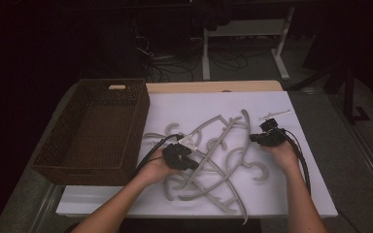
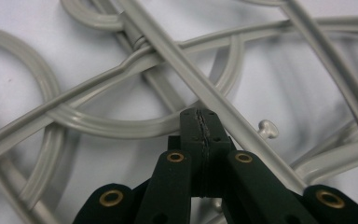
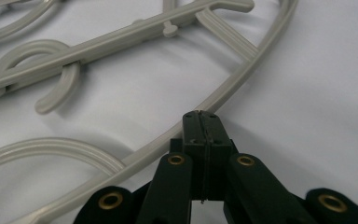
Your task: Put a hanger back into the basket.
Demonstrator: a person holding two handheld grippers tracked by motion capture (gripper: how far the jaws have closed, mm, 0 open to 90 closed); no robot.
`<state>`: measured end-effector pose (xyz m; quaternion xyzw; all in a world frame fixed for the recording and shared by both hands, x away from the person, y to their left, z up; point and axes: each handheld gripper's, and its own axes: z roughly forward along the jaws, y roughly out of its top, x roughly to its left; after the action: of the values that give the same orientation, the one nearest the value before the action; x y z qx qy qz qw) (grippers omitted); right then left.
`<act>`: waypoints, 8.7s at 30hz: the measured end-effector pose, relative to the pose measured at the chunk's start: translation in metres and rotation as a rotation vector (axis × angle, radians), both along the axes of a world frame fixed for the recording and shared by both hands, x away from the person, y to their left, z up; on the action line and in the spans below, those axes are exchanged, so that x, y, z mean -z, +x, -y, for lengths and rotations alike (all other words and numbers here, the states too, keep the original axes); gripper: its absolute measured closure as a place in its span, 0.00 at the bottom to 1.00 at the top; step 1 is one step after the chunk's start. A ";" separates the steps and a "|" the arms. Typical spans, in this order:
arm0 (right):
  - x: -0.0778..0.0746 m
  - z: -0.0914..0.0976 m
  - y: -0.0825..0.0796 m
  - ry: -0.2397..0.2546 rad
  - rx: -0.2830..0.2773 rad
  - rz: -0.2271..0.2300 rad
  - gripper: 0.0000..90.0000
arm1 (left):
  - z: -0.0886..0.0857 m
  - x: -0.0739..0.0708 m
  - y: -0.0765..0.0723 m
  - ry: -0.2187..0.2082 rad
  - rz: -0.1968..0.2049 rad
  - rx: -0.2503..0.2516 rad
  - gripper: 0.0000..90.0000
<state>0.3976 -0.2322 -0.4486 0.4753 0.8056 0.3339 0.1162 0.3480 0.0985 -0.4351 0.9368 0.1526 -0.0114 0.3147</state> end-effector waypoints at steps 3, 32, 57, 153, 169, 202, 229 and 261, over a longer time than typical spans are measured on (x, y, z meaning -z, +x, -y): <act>0.000 -0.008 0.006 -0.005 -0.006 0.004 0.99 | 0.001 0.001 -0.001 -0.001 0.004 -0.001 0.99; -0.026 -0.076 -0.013 0.040 0.042 -0.012 0.48 | -0.037 -0.016 0.008 -0.137 0.024 -0.179 0.39; -0.009 -0.118 0.032 -0.073 0.176 -0.102 0.58 | -0.041 -0.019 0.008 -0.155 0.028 -0.190 0.36; -0.004 -0.020 -0.092 -0.081 -0.075 -0.081 0.71 | -0.047 -0.020 0.006 -0.194 0.042 -0.206 0.26; -0.002 -0.027 -0.089 -0.181 -0.076 -0.081 0.90 | -0.047 -0.020 0.007 -0.193 0.045 -0.211 0.26; -0.053 -0.044 -0.074 -0.086 -0.382 0.041 0.91 | -0.014 -0.069 0.035 -0.035 0.184 -0.075 0.39; -0.063 -0.061 -0.072 -0.152 -0.559 0.019 0.90 | -0.009 -0.052 0.023 0.116 0.117 0.033 0.83; -0.091 -0.025 -0.058 0.021 -0.448 0.112 0.37 | -0.041 -0.096 0.007 0.016 0.137 -0.042 0.92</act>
<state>0.3397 -0.2070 -0.3574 0.2665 0.8798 0.3857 0.0788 0.3546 0.1394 -0.3395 0.9344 0.1504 0.0603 0.3172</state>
